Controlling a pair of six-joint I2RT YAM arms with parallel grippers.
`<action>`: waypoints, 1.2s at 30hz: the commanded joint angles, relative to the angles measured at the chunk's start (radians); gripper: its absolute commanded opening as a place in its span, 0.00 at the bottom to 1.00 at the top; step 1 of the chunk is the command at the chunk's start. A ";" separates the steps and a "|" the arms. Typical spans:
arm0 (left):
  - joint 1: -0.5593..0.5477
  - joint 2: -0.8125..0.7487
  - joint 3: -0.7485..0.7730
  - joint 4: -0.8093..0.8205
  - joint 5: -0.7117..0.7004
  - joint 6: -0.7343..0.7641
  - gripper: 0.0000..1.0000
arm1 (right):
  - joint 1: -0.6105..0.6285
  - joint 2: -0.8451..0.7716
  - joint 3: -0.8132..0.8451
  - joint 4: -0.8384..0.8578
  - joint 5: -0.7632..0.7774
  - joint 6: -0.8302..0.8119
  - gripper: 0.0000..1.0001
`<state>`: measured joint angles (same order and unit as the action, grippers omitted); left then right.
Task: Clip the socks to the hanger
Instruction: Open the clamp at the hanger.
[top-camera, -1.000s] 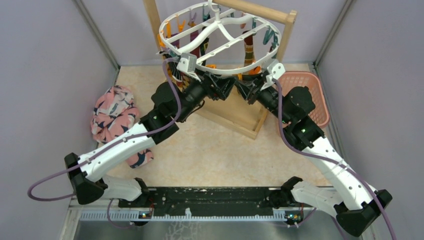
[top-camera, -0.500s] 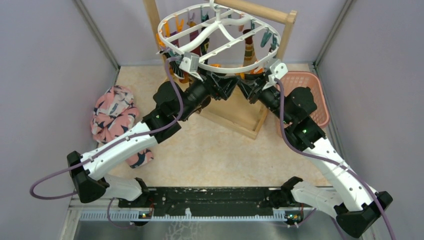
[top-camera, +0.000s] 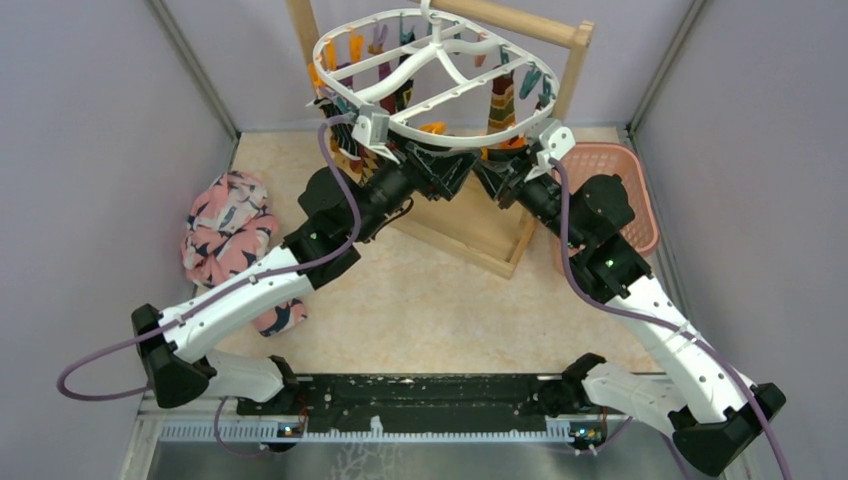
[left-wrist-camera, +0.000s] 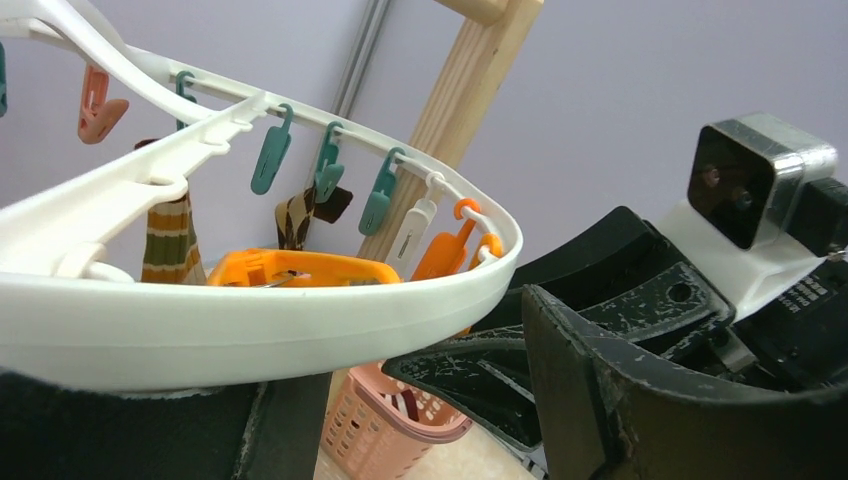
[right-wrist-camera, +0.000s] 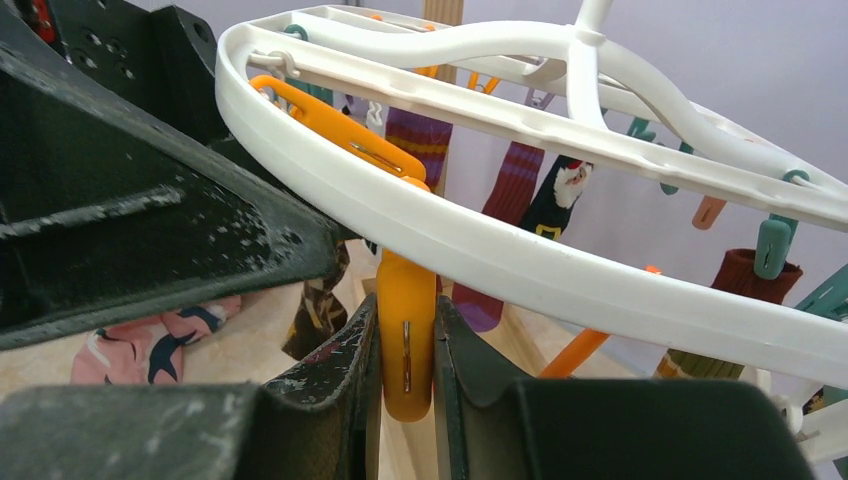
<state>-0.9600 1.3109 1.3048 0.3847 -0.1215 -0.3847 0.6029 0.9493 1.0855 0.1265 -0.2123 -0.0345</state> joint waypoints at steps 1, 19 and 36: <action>-0.002 0.042 0.034 0.048 0.020 0.003 0.72 | 0.007 -0.035 -0.003 0.006 -0.033 -0.014 0.00; -0.003 0.124 0.109 0.051 0.071 -0.005 0.72 | 0.006 -0.036 -0.002 -0.010 -0.041 -0.024 0.00; -0.004 0.150 0.077 0.031 0.081 -0.036 0.71 | 0.007 -0.033 0.006 -0.010 -0.049 -0.025 0.00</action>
<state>-0.9623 1.4437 1.3819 0.4294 -0.0780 -0.4168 0.5999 0.9348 1.0801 0.0963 -0.2073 -0.0498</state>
